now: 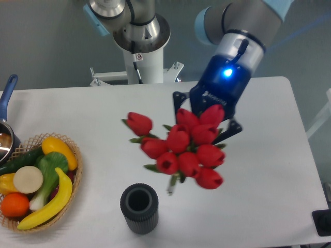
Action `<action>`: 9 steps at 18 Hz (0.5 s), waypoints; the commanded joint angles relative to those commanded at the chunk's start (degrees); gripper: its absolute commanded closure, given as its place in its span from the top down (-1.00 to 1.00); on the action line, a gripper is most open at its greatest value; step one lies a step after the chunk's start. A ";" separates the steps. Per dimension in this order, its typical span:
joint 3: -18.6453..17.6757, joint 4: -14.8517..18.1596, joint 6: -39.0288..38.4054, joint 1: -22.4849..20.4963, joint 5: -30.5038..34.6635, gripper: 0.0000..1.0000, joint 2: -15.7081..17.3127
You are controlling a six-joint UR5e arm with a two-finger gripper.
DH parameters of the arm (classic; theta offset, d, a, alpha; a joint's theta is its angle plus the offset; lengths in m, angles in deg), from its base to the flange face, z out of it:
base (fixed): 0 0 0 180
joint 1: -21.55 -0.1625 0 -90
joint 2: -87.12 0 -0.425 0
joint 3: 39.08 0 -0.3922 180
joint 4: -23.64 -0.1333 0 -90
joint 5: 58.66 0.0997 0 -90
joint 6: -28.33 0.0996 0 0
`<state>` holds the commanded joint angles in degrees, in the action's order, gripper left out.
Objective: Pick up the flowers from the vase
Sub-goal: 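Carry the tulip bunch up and away from the vase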
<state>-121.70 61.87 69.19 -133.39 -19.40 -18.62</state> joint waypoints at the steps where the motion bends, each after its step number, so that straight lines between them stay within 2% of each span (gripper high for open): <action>1: -0.44 0.00 1.14 -0.52 1.59 -0.74 0.00; 4: -3.25 0.17 7.37 -1.32 5.02 -0.78 0.79; 9: -10.27 0.35 14.51 -2.11 22.85 -0.77 2.99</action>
<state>-131.97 62.22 83.69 -135.50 3.45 -15.63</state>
